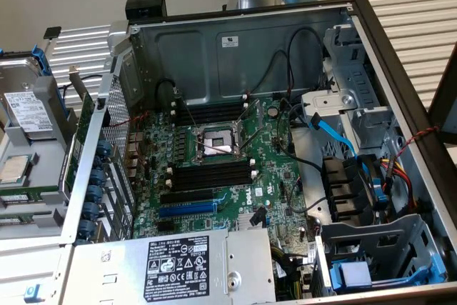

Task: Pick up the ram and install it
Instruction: 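Pick up the ram and move it above insertion slot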

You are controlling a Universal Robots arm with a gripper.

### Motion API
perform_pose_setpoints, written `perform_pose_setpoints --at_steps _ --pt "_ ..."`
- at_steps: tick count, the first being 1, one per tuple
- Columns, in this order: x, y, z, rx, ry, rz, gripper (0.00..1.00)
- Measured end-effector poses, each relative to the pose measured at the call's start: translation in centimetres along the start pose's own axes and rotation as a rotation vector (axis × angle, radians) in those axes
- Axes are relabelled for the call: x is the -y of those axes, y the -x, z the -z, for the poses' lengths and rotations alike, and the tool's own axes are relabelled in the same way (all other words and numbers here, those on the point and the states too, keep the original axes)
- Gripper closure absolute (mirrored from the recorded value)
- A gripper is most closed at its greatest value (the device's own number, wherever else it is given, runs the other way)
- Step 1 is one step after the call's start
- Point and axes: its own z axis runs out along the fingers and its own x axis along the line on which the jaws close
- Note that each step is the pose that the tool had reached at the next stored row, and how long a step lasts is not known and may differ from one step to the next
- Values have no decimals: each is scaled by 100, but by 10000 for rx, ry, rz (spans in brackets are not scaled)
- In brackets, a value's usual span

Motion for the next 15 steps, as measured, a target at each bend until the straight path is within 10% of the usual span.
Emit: perform_pose_setpoints --at_steps 15 --pt "1 0 -9 -159 77 2719 89"
